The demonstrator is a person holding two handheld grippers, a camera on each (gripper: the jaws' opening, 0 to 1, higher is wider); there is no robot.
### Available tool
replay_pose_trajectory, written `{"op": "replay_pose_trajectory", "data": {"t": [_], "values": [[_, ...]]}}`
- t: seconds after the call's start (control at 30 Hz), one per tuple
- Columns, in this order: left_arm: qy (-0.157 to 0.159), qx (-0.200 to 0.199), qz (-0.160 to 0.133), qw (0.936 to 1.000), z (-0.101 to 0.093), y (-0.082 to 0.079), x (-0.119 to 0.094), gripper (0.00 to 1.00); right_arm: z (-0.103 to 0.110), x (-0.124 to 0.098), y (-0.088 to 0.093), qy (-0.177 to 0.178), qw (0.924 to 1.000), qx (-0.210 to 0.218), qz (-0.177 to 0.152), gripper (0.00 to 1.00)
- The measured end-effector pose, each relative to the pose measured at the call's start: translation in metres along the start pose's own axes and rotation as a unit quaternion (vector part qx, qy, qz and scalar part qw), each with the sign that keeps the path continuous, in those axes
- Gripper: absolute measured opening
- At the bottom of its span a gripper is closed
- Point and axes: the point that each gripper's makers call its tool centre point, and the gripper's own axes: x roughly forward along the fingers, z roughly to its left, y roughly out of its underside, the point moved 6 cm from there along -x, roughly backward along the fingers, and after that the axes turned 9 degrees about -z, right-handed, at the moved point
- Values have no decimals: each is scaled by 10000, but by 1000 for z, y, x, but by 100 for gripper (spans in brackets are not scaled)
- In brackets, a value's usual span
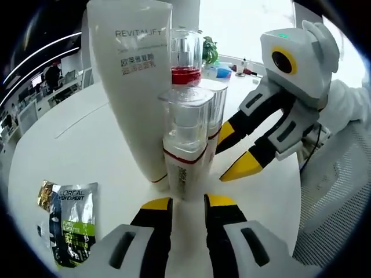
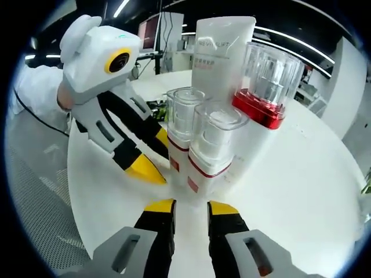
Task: Arrange the skincare products in the storage area until every visible bottle or jar stands upright without overlapping.
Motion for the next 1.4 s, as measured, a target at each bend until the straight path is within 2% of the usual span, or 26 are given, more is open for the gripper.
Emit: {"op": "replay_pose_trajectory", "data": {"t": [0.17,0.27,0.47,0.53,0.57,0.63,0.9,1.03,1.2,1.4], "values": [[-70,-52,-54,9999,1,-2,-8,22,1,-3,-2,42,10000,29,-20,23],[-113,-247,-26,9996,2,0,-14,25,4,-5,-4,32,10000,56,-58,25],[-77,-318,-24,9995,-2,-2,-29,33,7,-7,-5,-22,9999,-103,-31,39],[-73,-293,-42,9995,-3,-4,-35,35,11,-10,-9,-110,9999,32,-94,44],[-50,-273,-16,9996,-3,-4,-37,37,13,-12,-14,-200,9992,229,-265,49],[-66,-244,6,9997,-2,-4,-40,40,15,-15,-15,-263,9985,361,-325,56],[-66,-180,-38,9998,-1,-6,-54,52,15,-26,-18,-23,9995,148,-286,71],[-1,-50,41,10000,-5,-3,-63,58,15,-30,-23,40,9992,222,-317,81],[-57,-44,115,9999,0,4,-75,64,15,-34,-29,115,9992,83,-367,92],[-176,-88,99,9998,3,6,-88,70,16,-38,-37,135,9991,-15,-399,99]]}}
